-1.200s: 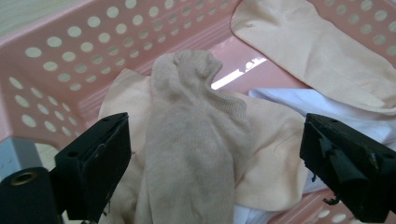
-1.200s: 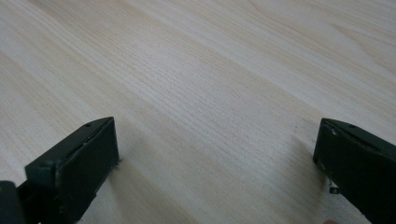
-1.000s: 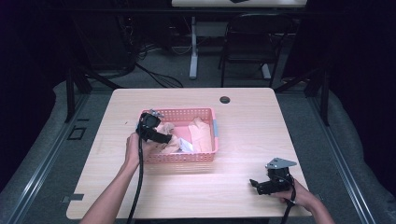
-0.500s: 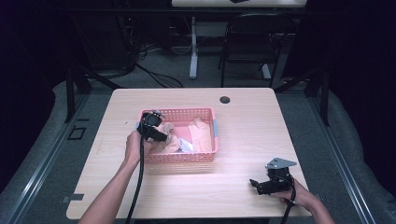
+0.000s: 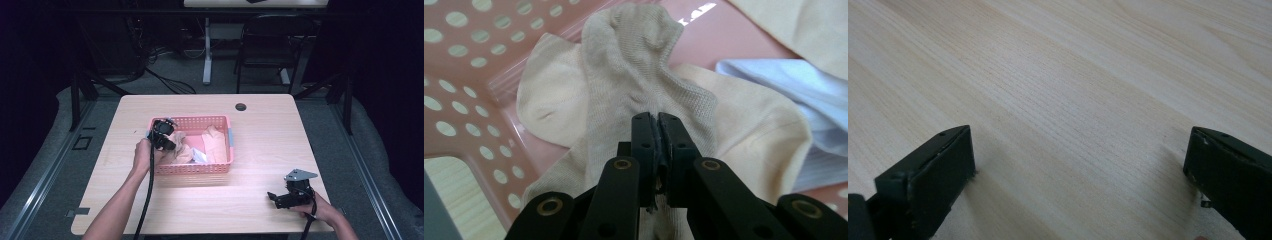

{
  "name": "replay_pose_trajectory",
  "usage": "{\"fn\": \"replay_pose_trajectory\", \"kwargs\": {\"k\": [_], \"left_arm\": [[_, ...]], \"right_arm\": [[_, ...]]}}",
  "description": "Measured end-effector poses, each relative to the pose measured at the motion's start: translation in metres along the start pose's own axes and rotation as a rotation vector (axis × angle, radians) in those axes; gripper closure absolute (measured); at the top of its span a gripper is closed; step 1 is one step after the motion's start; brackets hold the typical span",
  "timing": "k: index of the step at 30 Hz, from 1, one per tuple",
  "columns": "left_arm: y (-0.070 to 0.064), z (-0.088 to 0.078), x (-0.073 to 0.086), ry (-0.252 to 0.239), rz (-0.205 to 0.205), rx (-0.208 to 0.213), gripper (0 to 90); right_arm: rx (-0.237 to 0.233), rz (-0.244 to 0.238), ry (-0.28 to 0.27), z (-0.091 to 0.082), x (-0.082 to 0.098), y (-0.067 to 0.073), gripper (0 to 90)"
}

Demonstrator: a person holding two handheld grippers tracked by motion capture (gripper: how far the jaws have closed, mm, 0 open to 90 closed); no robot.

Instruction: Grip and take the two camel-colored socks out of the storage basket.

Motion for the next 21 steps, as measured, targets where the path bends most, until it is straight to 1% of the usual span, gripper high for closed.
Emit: {"fn": "replay_pose_trajectory", "kwargs": {"k": [6,10,13,15,21], "left_arm": [[0.000,-0.015,-0.003,-0.019,0.019,0.028,86.0],[-0.001,-0.025,-0.008,-0.016,0.040,0.045,86.1],[-0.001,-0.032,-0.012,-0.007,0.058,0.046,86.1],[0.000,-0.037,-0.014,-0.001,0.052,0.068,86.1],[0.003,-0.054,-0.021,-0.002,0.066,0.089,86.1]], "right_arm": [[0.000,0.000,0.000,0.000,0.000,0.000,0.0],[0.000,0.000,0.000,0.000,0.000,0.000,0.0],[0.000,0.000,0.000,0.000,0.000,0.000,0.0],[0.000,0.000,0.001,0.000,0.000,0.000,0.0],[0.000,0.000,0.000,0.000,0.000,0.000,0.0]]}}
Point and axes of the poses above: each handheld gripper's, and its own axes: z roughly forward along the jaws, x roughly out of its underside, y roughly to its left, the point moved 2 cm from there along z, roughly forward along the jaws, and after that the axes turned 8 degrees about -z, right-handed, at the moved point
